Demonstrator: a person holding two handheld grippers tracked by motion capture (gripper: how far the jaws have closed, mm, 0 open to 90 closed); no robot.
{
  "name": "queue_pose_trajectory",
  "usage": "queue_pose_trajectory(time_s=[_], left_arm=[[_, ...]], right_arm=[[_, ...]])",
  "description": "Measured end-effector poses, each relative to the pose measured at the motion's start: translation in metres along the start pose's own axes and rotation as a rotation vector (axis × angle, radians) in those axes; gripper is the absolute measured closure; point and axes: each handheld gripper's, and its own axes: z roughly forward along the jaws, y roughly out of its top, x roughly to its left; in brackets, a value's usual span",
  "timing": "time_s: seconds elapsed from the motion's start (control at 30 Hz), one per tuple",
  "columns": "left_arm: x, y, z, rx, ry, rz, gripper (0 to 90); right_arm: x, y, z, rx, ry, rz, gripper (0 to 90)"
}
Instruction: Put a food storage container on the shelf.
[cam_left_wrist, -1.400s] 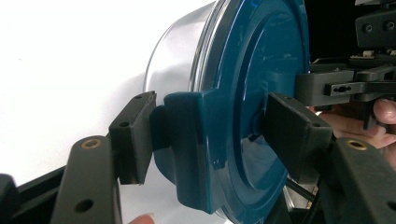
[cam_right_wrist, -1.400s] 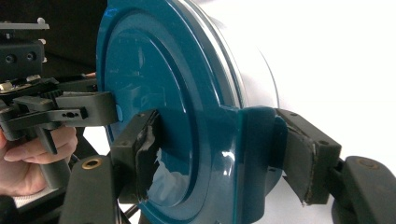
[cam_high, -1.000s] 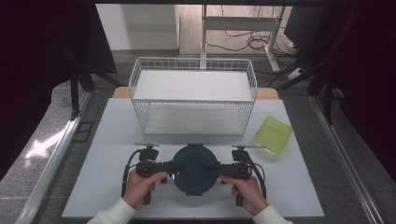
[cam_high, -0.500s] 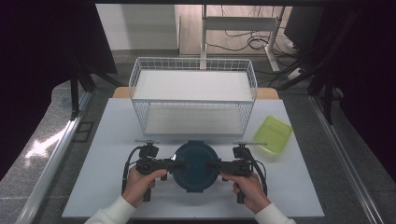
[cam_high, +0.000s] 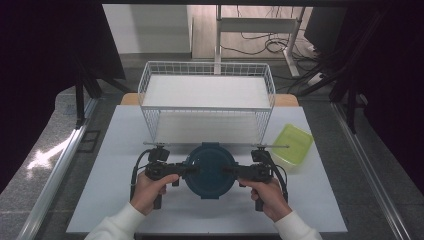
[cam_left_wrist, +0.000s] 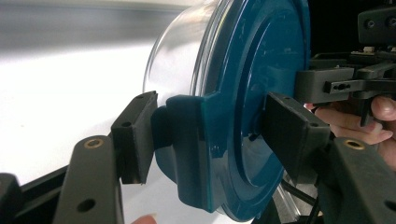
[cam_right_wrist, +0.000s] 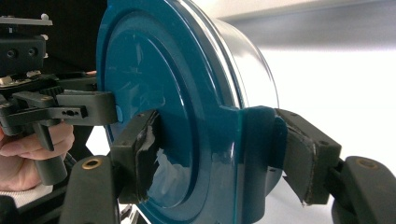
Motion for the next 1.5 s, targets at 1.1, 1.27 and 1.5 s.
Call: queue_pose_trajectory(time_s=[1.1, 1.27, 1.5], left_arm=[[-0.017, 0.036, -0.023, -0.059, 0.004, 0.046, 37.9], [-0.021, 0.042, -0.027, -0.068, 0.006, 0.055, 38.0], [-0.026, 0.051, -0.032, -0.076, 0.006, 0.058, 38.0]], right_arm=[[0.024, 0.037, -0.016, -0.058, 0.008, -0.051, 33.7], [0.029, 0.044, -0.021, -0.067, 0.010, -0.061, 33.8], [0.034, 0.053, -0.025, -0.073, 0.010, -0.069, 33.8]])
